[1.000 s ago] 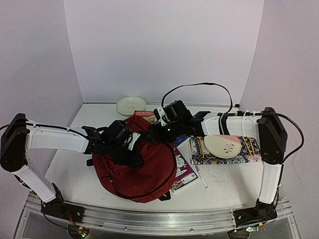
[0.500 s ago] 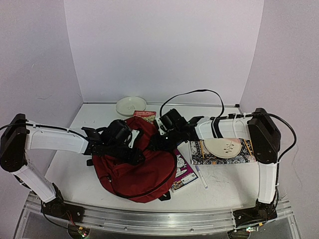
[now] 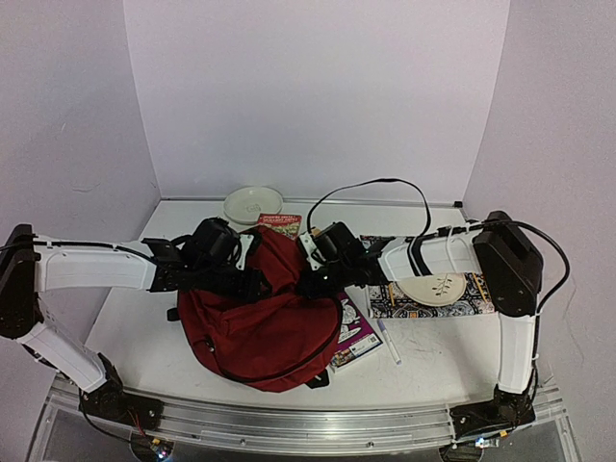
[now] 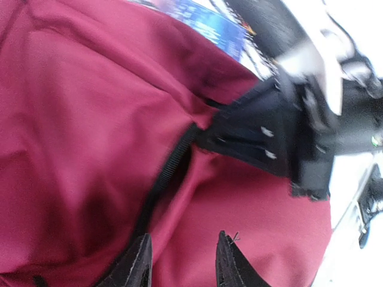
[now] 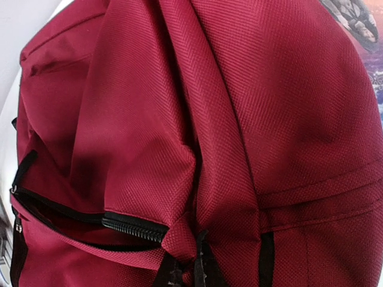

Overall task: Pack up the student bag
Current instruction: Adjust the lower front pocket of the student bag, then open the lower front pocket of the student bag.

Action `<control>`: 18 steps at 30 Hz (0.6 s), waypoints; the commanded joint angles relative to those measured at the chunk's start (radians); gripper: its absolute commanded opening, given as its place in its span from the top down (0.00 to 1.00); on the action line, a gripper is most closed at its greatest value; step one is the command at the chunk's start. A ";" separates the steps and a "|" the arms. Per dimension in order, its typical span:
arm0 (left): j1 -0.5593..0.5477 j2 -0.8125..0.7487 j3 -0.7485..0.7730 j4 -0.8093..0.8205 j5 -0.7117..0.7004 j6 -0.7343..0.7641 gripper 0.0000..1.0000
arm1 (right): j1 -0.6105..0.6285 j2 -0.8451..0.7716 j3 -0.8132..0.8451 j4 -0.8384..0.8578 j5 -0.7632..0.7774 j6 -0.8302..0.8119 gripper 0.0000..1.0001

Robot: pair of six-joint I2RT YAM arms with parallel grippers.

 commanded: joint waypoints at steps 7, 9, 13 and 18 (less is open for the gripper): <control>0.034 0.075 0.117 -0.070 -0.106 0.063 0.48 | 0.007 -0.077 -0.039 0.136 -0.087 -0.055 1.00; 0.034 0.095 0.138 -0.071 -0.103 0.076 0.43 | 0.007 -0.078 -0.034 0.137 -0.088 -0.053 1.00; 0.034 0.139 0.166 -0.071 -0.111 0.092 0.35 | 0.007 -0.081 -0.027 0.141 -0.095 -0.048 1.00; 0.034 0.180 0.192 -0.073 -0.161 0.098 0.34 | 0.006 -0.084 -0.021 0.144 -0.099 -0.046 1.00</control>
